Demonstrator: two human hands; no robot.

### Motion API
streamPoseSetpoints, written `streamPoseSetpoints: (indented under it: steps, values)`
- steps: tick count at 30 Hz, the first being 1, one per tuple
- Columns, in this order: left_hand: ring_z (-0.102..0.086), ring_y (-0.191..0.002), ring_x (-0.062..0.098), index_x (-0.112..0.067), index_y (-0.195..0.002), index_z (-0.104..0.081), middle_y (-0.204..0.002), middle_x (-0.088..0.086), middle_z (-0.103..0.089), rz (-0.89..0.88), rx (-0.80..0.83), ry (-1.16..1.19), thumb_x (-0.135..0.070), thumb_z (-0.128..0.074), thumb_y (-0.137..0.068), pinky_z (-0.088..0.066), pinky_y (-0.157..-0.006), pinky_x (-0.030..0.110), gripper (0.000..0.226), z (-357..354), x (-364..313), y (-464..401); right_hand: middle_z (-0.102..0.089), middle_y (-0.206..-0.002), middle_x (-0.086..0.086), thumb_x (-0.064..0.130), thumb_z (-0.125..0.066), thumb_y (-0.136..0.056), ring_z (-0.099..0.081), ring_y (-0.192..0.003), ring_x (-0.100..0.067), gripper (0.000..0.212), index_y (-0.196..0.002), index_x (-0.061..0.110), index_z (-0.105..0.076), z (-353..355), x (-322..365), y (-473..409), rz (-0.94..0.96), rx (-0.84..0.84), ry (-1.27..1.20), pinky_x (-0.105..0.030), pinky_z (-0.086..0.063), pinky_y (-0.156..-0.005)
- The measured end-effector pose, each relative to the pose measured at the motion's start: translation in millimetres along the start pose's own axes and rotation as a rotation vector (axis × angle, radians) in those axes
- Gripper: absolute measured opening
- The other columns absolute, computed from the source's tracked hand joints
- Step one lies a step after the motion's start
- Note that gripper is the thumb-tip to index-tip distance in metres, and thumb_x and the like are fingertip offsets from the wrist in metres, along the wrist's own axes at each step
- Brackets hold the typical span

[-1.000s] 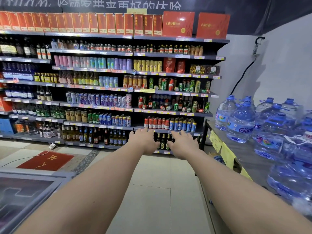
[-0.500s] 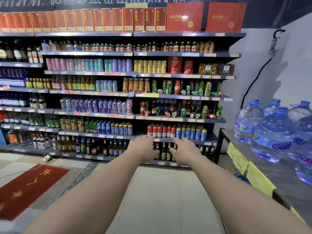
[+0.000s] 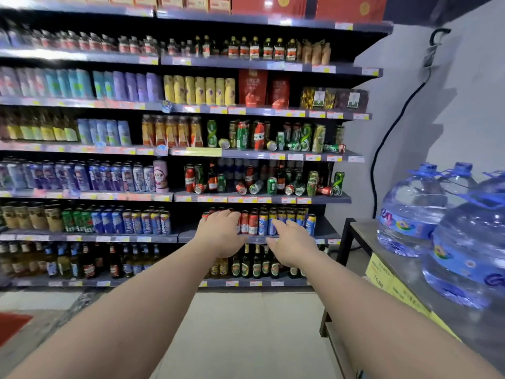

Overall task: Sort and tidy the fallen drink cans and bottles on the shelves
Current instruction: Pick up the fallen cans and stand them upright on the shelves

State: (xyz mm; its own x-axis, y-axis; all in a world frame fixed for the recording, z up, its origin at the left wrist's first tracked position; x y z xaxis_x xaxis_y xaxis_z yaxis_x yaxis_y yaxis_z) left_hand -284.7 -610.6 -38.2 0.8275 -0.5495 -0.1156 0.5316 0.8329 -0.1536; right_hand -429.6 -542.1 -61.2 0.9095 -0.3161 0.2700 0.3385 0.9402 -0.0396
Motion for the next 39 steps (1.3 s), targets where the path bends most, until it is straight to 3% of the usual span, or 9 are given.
streamPoseSetpoints:
  steps: [7, 12, 18, 23, 31, 35, 39]
  values:
    - [-0.022, -0.146, 0.022, -0.022, -0.152, -0.024, -0.159, 0.001, -0.024, 0.034, 0.028, 0.053, -0.056, -0.047, -0.093, -0.024, -0.116, 0.044, 0.072, -37.7, -1.2, -161.0, -0.024, -0.157, -0.006, 0.05, -0.039, -0.099, -0.024, -0.143, -0.029, 0.061, -0.153, 0.027, -0.02, 1.3, -62.8, -162.8, 0.011, 0.043, 0.008, -0.045, -0.036, -0.109]
    - [-0.023, -0.146, 0.021, -0.022, -0.153, -0.023, -0.159, 0.001, -0.024, 0.025, 0.048, 0.054, -0.056, -0.049, -0.092, -0.026, -0.116, 0.038, 0.074, -66.0, 0.0, -261.6, -0.016, -0.161, -0.006, 0.049, -0.039, -0.1, -0.016, -0.147, -0.029, 0.062, -0.153, 0.027, -0.016, -13.2, -93.5, -258.7, 0.011, 0.102, -0.004, -0.047, -0.031, -0.112]
    - [-0.034, -0.139, 0.025, -0.022, -0.151, -0.026, -0.155, 0.002, -0.032, -0.025, 0.095, 0.051, -0.054, -0.05, -0.092, -0.031, -0.112, 0.042, 0.072, -112.1, 3.4, -387.7, -0.015, -0.161, -0.004, 0.046, -0.042, -0.1, -0.018, -0.146, -0.028, 0.062, -0.154, 0.03, -0.017, -24.2, -135.1, -380.9, -0.039, 0.067, 0.002, -0.047, -0.032, -0.112]
    - [-0.027, -0.144, 0.024, -0.022, -0.152, -0.023, -0.159, 0.002, -0.024, -0.098, 0.108, 0.062, -0.054, -0.05, -0.092, -0.031, -0.113, 0.041, 0.073, -133.5, 4.8, -492.4, -0.019, -0.16, -0.005, 0.045, -0.042, -0.1, -0.02, -0.146, -0.028, 0.062, -0.154, 0.028, -0.017, -24.8, -157.3, -473.2, -0.091, 0.043, 0.01, -0.045, -0.037, -0.108]
    - [-0.023, -0.145, 0.024, -0.019, -0.153, -0.021, -0.159, 0.004, -0.023, -0.232, 0.195, 0.111, -0.055, -0.05, -0.093, -0.025, -0.116, 0.04, 0.075, -178.7, -34.6, -607.4, -0.025, -0.157, -0.003, 0.043, -0.046, -0.099, -0.031, -0.139, -0.028, 0.061, -0.152, 0.028, -0.021, -25.3, -221.3, -561.3, -0.209, -0.002, -0.069, -0.045, -0.041, -0.104]
    - [-0.023, -0.145, 0.023, -0.021, -0.153, -0.02, -0.16, 0.001, -0.022, -0.243, 0.222, 0.158, -0.056, -0.05, -0.092, -0.025, -0.116, 0.04, 0.076, -205.3, -50.0, -654.2, -0.029, -0.154, -0.004, 0.044, -0.047, -0.097, -0.05, -0.124, -0.029, 0.061, -0.151, 0.03, -0.022, -35.2, -262.3, -597.7, -0.278, 0.003, -0.107, -0.044, -0.048, -0.095]
    - [-0.023, -0.145, 0.022, -0.022, -0.153, -0.022, -0.16, 0.001, -0.022, -0.25, 0.223, 0.176, -0.055, -0.051, -0.092, -0.025, -0.116, 0.04, 0.076, -226.7, -75.8, -701.6, -0.03, -0.153, -0.005, 0.042, -0.048, -0.098, -0.046, -0.127, -0.029, 0.061, -0.151, 0.03, -0.022, -42.8, -305.9, -643.2, -0.303, 0.002, -0.143, -0.043, -0.048, -0.094]
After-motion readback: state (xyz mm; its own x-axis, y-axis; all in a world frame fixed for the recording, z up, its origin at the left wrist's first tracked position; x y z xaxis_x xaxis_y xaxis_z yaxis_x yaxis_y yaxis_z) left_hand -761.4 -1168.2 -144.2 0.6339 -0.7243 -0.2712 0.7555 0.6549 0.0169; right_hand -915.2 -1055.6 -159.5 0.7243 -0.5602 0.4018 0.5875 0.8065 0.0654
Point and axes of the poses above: each hand's wrist, its own y-axis away from the middle knuckle, its own z-axis out of the back of the hand, x = y × z, the point moved 7 cm from there along -y, towards the middle knuckle
